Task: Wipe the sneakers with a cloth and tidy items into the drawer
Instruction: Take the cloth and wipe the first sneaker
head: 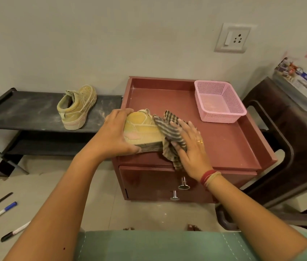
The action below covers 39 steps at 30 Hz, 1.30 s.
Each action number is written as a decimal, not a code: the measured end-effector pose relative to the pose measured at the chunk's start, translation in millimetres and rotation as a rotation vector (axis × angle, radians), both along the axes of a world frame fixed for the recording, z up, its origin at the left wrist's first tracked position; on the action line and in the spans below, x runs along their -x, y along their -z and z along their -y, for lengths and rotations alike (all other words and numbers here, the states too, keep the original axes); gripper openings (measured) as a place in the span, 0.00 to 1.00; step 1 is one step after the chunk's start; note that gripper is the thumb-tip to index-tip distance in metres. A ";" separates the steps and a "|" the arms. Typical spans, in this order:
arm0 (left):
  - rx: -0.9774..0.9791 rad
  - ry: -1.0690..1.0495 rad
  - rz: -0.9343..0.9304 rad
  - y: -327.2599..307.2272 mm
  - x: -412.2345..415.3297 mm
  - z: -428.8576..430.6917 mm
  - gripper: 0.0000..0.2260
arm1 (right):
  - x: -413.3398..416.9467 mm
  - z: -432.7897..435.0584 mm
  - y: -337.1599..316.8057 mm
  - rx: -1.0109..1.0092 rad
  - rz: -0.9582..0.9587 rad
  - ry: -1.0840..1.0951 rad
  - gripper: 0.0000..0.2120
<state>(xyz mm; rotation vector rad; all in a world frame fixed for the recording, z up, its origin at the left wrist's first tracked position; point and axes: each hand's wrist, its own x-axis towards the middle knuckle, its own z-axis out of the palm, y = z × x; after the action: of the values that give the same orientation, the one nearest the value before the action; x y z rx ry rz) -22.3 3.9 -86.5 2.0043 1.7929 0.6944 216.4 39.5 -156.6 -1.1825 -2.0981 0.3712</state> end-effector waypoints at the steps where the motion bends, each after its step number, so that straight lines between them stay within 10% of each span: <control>1: 0.000 -0.005 0.006 -0.2 -0.3 -0.4 0.47 | -2.2 -4.1 2.6 0.068 -0.092 0.001 0.23; 7: -0.004 0.003 -0.026 -0.6 0.9 1.0 0.47 | -25.0 -25.6 -0.5 0.504 -0.497 0.203 0.15; 11: -0.054 0.036 -0.065 -0.4 1.9 1.8 0.48 | -30.7 -32.0 -32.8 0.312 -0.638 0.428 0.16; 16: -0.177 0.099 -0.019 -4.6 -1.7 6.3 0.47 | -3.8 -10.4 -66.9 -0.114 -0.208 0.274 0.26; 21: -0.262 0.160 -0.061 -12.2 -4.3 10.4 0.44 | 31.8 15.9 -45.0 -0.065 0.219 -0.197 0.27; 26: -0.219 0.112 -0.109 -6.1 8.9 7.2 0.45 | 16.3 11.9 -3.7 -0.290 0.488 -0.191 0.30; 33: -0.255 0.094 -0.239 -3.4 13.1 2.9 0.43 | -14.0 -15.8 13.7 0.329 -0.233 0.034 0.18; 39: -0.066 0.035 -0.210 2.1 19.6 4.9 0.52 | 1.6 -26.4 -9.8 0.470 -0.681 0.350 0.13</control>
<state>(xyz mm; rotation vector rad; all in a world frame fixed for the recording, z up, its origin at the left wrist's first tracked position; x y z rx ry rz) -41.9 -1.0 -88.6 2.2184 1.8671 0.5562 214.8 65.9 -146.8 -1.3998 -1.2222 0.9784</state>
